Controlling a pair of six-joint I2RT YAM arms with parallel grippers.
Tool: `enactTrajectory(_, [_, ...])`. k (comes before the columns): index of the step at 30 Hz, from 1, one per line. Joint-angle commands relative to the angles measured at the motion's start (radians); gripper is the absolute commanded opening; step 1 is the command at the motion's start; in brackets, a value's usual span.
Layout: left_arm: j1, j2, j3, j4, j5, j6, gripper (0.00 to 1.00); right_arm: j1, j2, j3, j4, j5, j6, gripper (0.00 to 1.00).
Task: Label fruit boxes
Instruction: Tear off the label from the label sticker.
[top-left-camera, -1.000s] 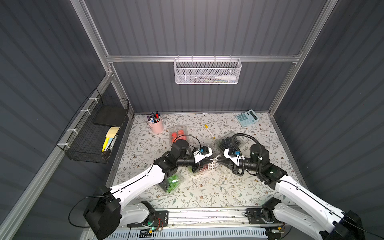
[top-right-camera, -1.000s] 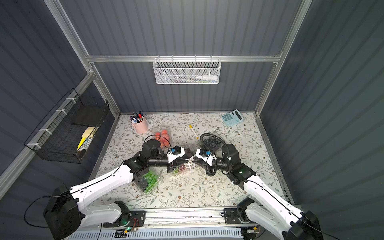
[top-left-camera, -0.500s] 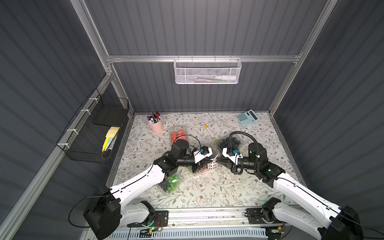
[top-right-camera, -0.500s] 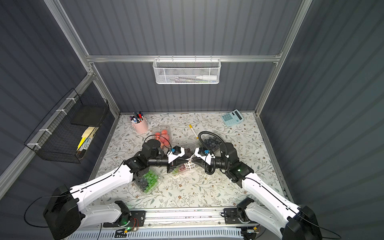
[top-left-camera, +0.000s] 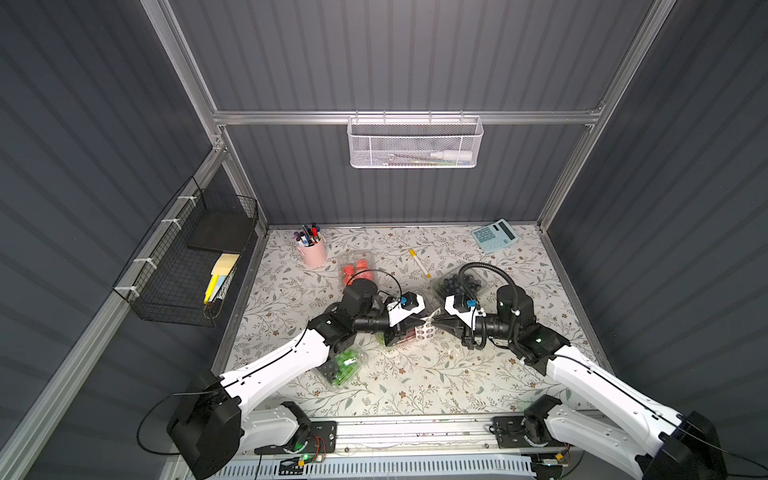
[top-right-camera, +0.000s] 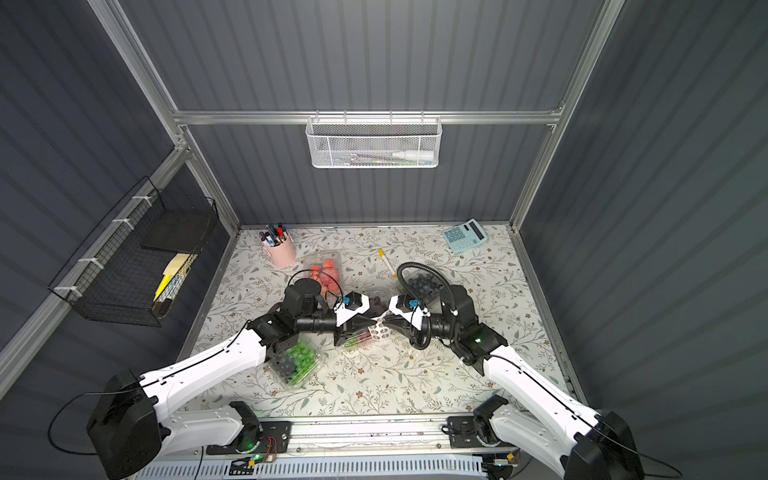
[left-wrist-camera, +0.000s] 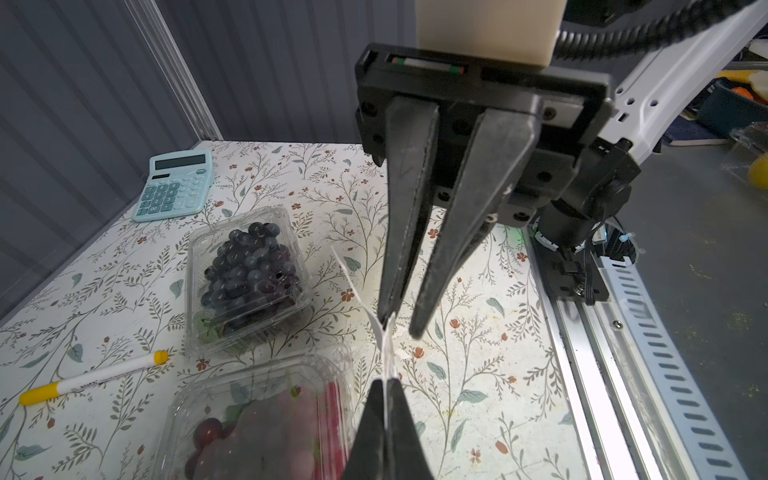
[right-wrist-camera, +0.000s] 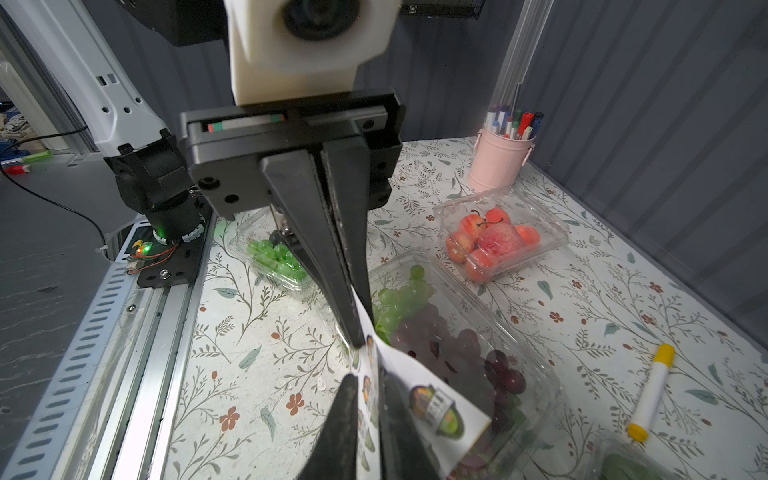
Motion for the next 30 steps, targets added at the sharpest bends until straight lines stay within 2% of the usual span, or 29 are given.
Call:
enactTrajectory(1, [0.0, 0.004, 0.013, 0.012, 0.009, -0.01, 0.0, 0.003, 0.007, 0.023, 0.015, -0.013, 0.005, 0.11])
enactTrajectory(8, [-0.001, 0.007, 0.012, 0.013, 0.01, -0.015, 0.01, 0.004, 0.009, 0.024, 0.017, -0.019, -0.001, 0.0])
enactTrajectory(13, [-0.001, 0.014, 0.006, 0.021, 0.006, -0.023, 0.17, 0.004, -0.01, 0.008, 0.046, 0.001, 0.02, 0.0])
enactTrajectory(19, [0.0, 0.014, -0.004, 0.039, 0.003, -0.036, 0.28, 0.004, -0.034, -0.002, 0.063, 0.019, 0.032, 0.0])
enactTrajectory(24, [-0.001, 0.015, -0.013, 0.062, 0.01, -0.053, 0.26, 0.003, -0.039, -0.006, 0.071, 0.02, 0.038, 0.0])
enactTrajectory(28, [-0.001, 0.021, -0.014, 0.083, 0.026, -0.07, 0.13, 0.003, -0.038, -0.008, 0.077, 0.019, 0.043, 0.0])
enactTrajectory(30, [0.0, 0.026, -0.015, 0.094, 0.032, -0.079, 0.12, 0.004, -0.037, -0.008, 0.08, 0.02, 0.043, 0.0])
